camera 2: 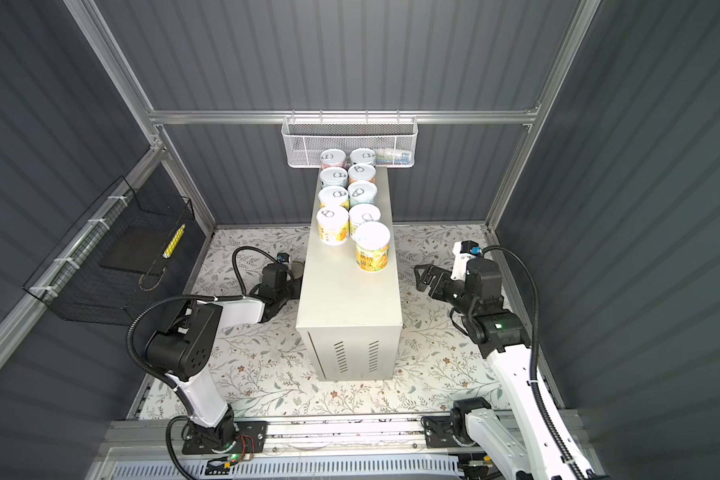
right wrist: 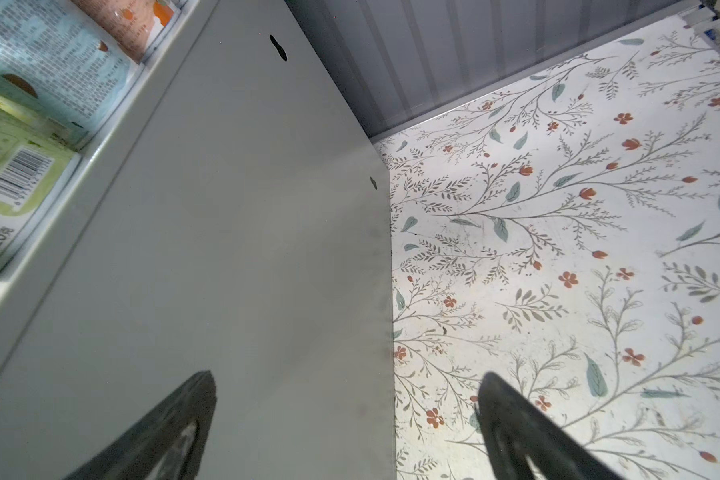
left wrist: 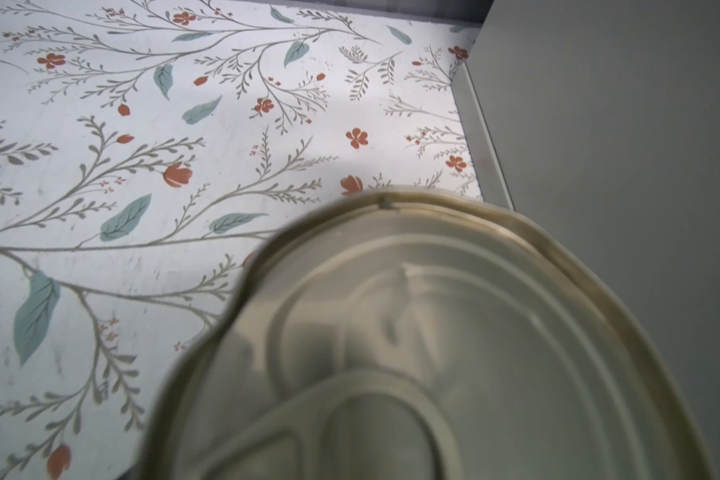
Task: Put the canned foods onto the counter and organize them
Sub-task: 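Grasp the red-labelled tomato can on the floor with the left gripper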
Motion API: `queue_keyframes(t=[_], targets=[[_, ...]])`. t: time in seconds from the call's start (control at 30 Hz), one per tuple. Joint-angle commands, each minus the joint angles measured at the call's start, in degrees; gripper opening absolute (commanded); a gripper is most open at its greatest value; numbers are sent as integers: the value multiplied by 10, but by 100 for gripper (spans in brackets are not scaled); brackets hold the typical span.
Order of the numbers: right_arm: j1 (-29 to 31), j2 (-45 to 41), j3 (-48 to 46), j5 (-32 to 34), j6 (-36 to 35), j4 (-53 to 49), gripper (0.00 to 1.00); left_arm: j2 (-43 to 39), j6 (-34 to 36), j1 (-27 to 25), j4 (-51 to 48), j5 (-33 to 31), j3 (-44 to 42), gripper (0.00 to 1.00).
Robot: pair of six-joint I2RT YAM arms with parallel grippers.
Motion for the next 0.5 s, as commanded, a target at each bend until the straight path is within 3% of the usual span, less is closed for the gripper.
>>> queue_keyframes(t=[0.0,0.2,0.47], targets=[[-3,14,-7,17,-5,10,99,12,-2,-3,4,-14,16,87],[-6,56,-47,44,1,40,99,5,-2,-4,17,-11,4,81],[-9,114,-68,24,6,64,99,-6,15,-5,14,12,0,57]])
